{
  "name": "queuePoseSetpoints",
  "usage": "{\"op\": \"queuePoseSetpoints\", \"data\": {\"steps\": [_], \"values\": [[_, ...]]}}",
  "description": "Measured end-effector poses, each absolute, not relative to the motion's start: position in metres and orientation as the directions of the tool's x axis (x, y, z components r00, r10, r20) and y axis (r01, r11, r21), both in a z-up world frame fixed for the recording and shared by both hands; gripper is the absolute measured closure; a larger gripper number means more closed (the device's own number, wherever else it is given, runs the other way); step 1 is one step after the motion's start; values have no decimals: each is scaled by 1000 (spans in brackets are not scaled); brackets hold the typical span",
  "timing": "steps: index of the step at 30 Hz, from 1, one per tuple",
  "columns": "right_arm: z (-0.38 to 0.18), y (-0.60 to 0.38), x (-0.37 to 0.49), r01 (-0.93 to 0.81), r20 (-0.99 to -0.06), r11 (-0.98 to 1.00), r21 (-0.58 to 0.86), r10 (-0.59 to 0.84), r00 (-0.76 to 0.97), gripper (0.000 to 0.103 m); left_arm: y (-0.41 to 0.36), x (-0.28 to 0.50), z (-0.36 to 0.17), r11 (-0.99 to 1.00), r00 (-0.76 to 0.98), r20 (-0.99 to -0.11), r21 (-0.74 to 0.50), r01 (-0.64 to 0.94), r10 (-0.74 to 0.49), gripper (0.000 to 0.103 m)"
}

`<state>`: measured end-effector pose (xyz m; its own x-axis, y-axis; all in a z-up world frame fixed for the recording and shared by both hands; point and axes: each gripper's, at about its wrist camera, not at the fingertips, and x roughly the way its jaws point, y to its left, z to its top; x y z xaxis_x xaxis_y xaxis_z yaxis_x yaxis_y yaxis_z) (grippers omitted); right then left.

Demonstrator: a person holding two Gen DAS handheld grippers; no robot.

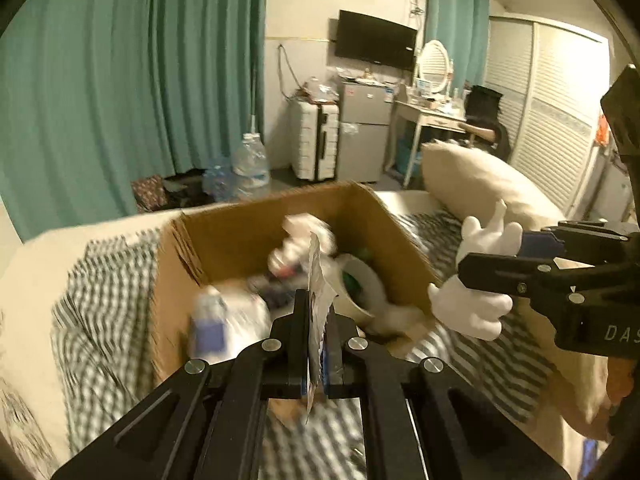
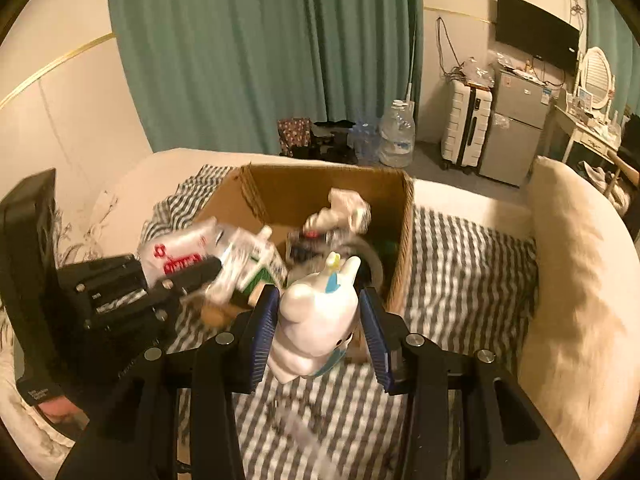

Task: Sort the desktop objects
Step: 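Carry the figurine and sachet into the cardboard box and open both grippers, then move both grippers back toward the comb and bead bracelet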

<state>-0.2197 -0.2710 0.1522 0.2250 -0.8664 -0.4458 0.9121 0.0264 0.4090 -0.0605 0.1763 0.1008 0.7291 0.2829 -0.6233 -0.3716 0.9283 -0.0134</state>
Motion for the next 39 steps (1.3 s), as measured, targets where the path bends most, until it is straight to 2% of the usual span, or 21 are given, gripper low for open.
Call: {"op": "queuePoseSetpoints", "data": {"steps": [7,9,10,11,12,13,14,16,19,23,31,35,39], "values": [[146,-343,-228,911,-460,18,413,-859,226,62,223,-25,88,904,706,-619,17,-426,344,98],[136,-357,-229,902,-460,8,431,-858,227,61,226,-20,81,899,718,-596,13,-439,359,91],[132,-363,-229,900,-462,-4,436,-859,220,56,226,-16,78,901,721,-598,5,-434,350,73],[128,-368,-228,900,-465,-20,435,-861,205,37,228,-11,75,902,716,-606,4,-432,346,41],[125,-371,-228,904,-465,-34,426,-865,186,30,226,-8,73,893,705,-607,18,-449,366,29],[123,-371,-229,907,-457,-46,419,-874,166,28,225,-8,73,877,699,-588,35,-480,406,21],[122,-370,-231,906,-446,-55,420,-882,153,28,224,-10,73,869,706,-566,37,-494,425,17],[121,-365,-236,899,-432,-69,432,-891,139,28,225,-10,75,872,717,-564,11,-490,410,12],[122,-352,-244,895,-417,-69,441,-899,136,28,219,-16,81,873,721,-563,2,-489,405,11],[126,-322,-250,893,-405,-91,441,-908,107,28,204,-39,92,866,729,-540,-2,-500,420,0],[131,-239,-244,895,-380,-91,437,-920,92,26,166,-99,94,842,698,-559,1,-539,448,0],[113,-197,-239,901,-379,-89,425,-921,88,18,153,-122,82,822,683,-586,-51,-567,435,0],[86,-176,-235,914,-400,-86,396,-912,87,17,138,-142,56,797,659,-605,-65,-600,447,0]]}}
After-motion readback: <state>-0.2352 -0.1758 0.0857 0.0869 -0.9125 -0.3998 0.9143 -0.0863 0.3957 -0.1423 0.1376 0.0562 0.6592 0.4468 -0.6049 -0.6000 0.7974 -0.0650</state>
